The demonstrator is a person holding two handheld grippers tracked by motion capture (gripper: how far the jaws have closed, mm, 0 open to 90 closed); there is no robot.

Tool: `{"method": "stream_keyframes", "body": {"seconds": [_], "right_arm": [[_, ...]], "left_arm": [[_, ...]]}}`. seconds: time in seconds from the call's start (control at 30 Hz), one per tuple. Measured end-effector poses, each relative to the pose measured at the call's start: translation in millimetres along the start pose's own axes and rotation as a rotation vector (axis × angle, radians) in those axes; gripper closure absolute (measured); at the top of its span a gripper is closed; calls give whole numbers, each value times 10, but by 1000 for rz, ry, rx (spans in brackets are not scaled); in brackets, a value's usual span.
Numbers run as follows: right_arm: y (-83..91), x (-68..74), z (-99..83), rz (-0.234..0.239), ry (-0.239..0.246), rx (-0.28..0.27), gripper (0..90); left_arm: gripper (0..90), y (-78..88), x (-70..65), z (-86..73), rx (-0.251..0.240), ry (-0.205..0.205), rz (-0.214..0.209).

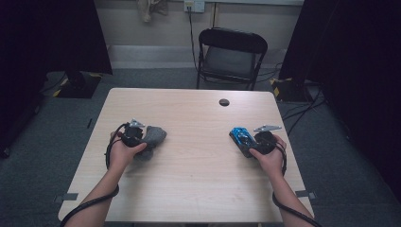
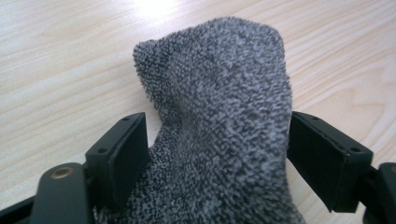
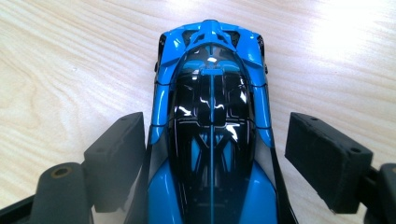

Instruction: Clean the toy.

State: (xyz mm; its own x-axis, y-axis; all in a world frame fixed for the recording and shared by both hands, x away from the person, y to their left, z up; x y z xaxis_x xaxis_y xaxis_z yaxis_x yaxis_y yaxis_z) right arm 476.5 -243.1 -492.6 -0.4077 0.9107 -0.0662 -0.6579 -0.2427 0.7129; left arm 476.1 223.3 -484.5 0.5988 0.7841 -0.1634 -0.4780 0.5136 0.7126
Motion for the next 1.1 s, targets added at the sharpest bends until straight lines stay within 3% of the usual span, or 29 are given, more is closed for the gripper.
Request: {"method": "stream_keyframes", "body": {"seconds": [0.43, 1.1], "right_arm": [[185, -12, -1, 18, 0, -21, 183], [317, 81, 35, 59, 46, -28, 146]], "left_arm": [[182, 125, -94, 138, -4, -8, -29], [169, 337, -169, 113, -8, -12, -68]]}}
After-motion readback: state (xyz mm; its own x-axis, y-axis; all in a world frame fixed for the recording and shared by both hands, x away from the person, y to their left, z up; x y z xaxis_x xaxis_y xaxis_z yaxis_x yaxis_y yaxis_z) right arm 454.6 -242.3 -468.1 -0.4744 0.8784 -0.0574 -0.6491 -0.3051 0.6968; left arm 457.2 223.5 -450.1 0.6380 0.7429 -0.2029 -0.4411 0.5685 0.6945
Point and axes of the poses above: each handheld gripper's, and its own axes: y roughly backward along the jaws, z roughly out of its top, x roughly to its left, the point moved 2 cm from there along -y, roughly forward along the jaws, and after that the axes turned 7 degrees about -z, right-handed, at the moved point
